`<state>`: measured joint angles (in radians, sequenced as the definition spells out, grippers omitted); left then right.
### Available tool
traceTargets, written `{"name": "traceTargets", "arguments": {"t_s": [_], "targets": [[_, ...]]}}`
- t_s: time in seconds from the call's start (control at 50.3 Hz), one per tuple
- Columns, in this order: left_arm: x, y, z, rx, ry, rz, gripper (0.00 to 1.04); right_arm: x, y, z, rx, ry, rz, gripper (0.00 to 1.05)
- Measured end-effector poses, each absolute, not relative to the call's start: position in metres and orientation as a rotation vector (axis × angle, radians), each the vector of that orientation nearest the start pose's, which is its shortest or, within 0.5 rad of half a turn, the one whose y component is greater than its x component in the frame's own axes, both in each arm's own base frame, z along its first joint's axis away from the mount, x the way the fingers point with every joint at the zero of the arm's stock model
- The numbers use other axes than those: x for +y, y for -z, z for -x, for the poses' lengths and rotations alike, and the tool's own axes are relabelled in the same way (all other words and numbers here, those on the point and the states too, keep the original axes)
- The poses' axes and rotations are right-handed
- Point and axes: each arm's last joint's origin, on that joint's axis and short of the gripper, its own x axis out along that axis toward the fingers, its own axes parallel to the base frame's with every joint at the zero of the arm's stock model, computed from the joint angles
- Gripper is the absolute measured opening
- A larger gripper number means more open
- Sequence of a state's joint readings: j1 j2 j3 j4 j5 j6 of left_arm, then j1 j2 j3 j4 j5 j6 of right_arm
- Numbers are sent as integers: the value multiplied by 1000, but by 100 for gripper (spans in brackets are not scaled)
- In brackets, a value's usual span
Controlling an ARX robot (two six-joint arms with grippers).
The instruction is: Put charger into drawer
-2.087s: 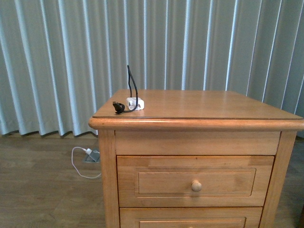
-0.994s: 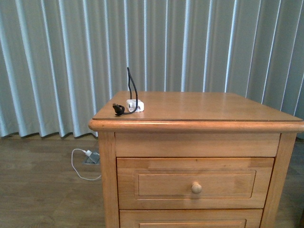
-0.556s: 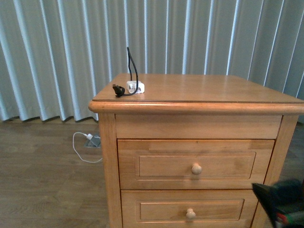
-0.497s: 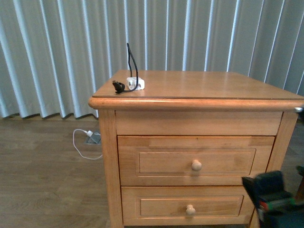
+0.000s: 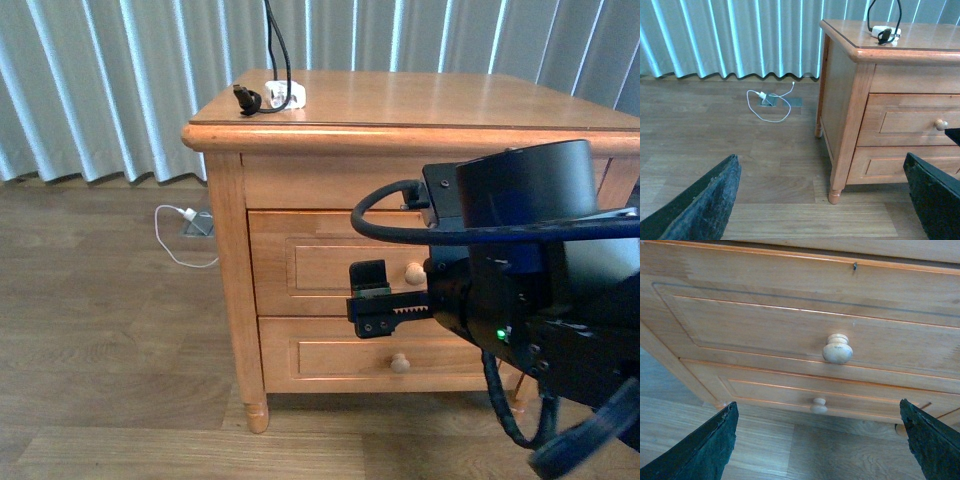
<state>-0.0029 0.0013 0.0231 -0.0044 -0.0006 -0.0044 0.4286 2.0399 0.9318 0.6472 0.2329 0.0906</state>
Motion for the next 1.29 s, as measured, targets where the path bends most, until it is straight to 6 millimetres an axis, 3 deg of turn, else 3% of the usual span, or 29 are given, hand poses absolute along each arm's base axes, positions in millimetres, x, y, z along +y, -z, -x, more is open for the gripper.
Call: {"name": "traceTargets", "arguments": {"t_s": [0.298, 0.576, 1.292], "targets": [[0, -171, -96, -17, 3, 4, 99, 171, -90, -390, 427, -137, 57, 96], [0, -171, -96, -17, 3, 4, 99, 171, -81, -411, 409, -104, 59, 96], [0, -171, -96, -17, 2, 4, 99, 157, -65, -426, 416, -59, 67, 96]]}}
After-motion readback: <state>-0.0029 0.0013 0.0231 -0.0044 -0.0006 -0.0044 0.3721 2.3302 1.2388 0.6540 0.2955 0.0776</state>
